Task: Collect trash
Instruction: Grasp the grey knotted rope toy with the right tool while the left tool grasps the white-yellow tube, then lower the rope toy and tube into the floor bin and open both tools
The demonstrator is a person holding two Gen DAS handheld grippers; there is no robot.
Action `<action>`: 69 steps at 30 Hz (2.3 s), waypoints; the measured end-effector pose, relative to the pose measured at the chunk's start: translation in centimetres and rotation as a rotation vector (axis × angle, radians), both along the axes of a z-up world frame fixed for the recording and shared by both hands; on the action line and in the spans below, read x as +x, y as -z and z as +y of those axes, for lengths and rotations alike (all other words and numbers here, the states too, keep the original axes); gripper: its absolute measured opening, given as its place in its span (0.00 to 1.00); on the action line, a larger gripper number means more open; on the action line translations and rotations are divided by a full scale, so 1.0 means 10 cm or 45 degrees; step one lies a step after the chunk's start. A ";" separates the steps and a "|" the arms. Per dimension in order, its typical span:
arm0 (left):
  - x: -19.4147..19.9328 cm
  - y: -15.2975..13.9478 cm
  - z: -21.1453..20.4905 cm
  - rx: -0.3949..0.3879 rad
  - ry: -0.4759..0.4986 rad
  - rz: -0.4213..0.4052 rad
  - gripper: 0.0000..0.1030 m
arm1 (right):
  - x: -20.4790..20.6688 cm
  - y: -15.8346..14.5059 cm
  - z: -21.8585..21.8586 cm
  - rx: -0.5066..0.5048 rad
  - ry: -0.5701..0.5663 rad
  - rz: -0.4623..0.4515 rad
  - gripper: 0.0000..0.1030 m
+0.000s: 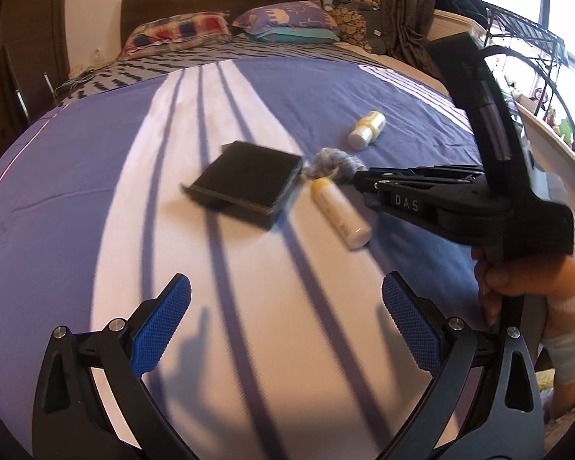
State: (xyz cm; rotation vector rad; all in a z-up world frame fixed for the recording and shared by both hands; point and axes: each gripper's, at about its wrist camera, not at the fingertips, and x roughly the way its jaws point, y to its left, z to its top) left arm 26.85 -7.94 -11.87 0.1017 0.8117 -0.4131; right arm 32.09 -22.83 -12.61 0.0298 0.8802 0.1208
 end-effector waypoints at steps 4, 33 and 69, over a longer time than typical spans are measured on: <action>0.07 0.00 -0.18 -0.013 0.034 0.003 0.90 | -0.12 -0.10 -0.19 -0.004 0.048 -0.069 0.09; 0.09 0.10 -0.37 -0.016 0.049 0.086 0.18 | -1.05 -0.19 -0.43 -0.079 0.047 -0.167 0.09; -2.26 0.19 0.39 -0.094 0.038 0.094 0.18 | -3.05 -0.03 0.08 -0.060 -0.044 -0.090 0.09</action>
